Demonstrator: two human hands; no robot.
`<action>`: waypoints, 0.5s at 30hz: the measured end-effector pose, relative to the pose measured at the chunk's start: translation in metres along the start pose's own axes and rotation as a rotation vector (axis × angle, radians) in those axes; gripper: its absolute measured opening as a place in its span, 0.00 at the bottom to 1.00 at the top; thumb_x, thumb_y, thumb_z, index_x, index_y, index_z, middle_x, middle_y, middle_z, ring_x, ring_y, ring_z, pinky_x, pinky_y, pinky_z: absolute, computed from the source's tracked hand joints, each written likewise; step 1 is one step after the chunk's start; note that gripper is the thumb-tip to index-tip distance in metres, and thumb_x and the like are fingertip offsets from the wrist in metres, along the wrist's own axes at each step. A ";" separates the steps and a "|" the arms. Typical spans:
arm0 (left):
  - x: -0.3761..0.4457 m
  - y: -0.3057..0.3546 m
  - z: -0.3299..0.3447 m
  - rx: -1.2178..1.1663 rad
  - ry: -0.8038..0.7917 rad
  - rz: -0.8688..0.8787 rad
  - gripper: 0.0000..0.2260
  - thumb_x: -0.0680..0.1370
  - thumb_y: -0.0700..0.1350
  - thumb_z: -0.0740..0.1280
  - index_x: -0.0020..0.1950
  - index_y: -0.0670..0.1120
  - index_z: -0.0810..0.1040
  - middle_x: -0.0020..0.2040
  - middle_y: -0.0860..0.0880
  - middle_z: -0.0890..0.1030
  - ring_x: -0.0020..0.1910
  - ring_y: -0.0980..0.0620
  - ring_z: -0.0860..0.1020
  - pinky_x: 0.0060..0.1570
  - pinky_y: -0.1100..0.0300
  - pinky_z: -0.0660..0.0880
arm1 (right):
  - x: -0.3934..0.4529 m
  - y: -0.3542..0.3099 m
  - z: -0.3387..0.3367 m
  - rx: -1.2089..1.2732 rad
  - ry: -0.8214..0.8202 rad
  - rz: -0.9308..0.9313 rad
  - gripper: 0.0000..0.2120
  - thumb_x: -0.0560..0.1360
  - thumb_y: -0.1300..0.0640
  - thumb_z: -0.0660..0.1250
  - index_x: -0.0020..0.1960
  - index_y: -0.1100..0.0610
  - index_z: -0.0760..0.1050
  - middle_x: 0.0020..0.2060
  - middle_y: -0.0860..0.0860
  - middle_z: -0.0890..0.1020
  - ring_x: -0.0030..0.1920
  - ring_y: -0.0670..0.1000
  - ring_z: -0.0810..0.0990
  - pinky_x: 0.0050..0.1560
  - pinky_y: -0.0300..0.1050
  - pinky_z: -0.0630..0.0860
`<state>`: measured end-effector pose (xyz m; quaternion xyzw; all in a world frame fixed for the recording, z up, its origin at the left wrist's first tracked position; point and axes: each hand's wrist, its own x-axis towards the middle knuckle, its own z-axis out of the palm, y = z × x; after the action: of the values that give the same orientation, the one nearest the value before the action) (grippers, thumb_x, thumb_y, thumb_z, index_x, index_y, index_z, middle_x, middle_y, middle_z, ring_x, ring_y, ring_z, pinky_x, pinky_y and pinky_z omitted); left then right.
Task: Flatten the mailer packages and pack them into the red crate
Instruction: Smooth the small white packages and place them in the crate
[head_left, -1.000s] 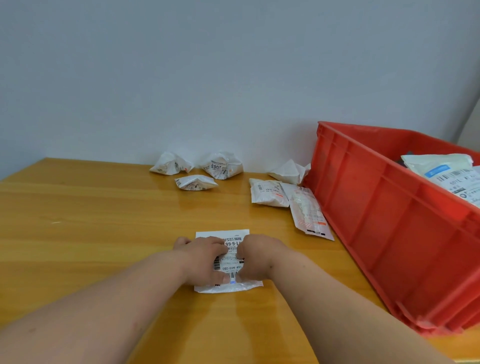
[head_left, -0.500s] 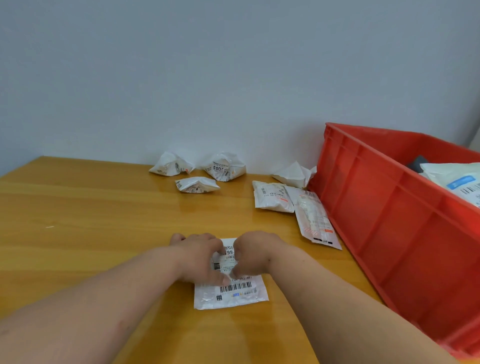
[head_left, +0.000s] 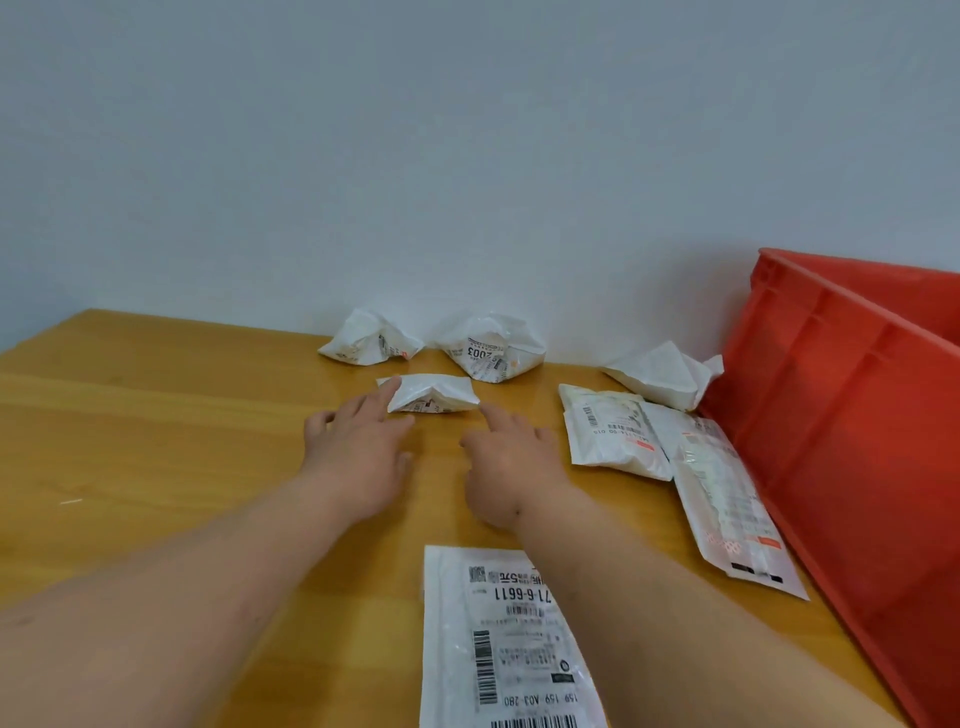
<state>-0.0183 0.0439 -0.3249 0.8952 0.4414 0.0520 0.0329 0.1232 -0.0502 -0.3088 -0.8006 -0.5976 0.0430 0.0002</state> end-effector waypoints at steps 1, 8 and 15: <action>0.008 -0.003 0.002 0.013 -0.025 0.014 0.20 0.82 0.54 0.57 0.74 0.59 0.64 0.80 0.55 0.41 0.78 0.51 0.48 0.72 0.46 0.51 | 0.009 0.000 0.000 -0.023 -0.015 -0.004 0.18 0.76 0.59 0.60 0.65 0.51 0.74 0.80 0.51 0.48 0.77 0.58 0.54 0.74 0.58 0.55; 0.031 -0.012 0.020 0.009 0.019 0.023 0.19 0.83 0.46 0.56 0.74 0.57 0.65 0.79 0.58 0.54 0.76 0.56 0.56 0.73 0.48 0.50 | 0.040 0.008 0.014 0.014 -0.052 -0.007 0.29 0.77 0.60 0.58 0.78 0.53 0.59 0.80 0.47 0.48 0.79 0.55 0.48 0.78 0.59 0.49; 0.012 -0.002 -0.011 -0.598 0.300 -0.059 0.06 0.80 0.43 0.65 0.56 0.48 0.77 0.57 0.50 0.77 0.52 0.50 0.76 0.49 0.60 0.70 | 0.016 0.007 -0.006 0.226 0.338 -0.013 0.11 0.79 0.55 0.64 0.59 0.57 0.77 0.56 0.51 0.79 0.59 0.54 0.76 0.61 0.50 0.72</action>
<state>-0.0141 0.0549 -0.3138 0.8151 0.4322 0.3093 0.2305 0.1350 -0.0363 -0.3046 -0.7875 -0.5856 -0.0253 0.1906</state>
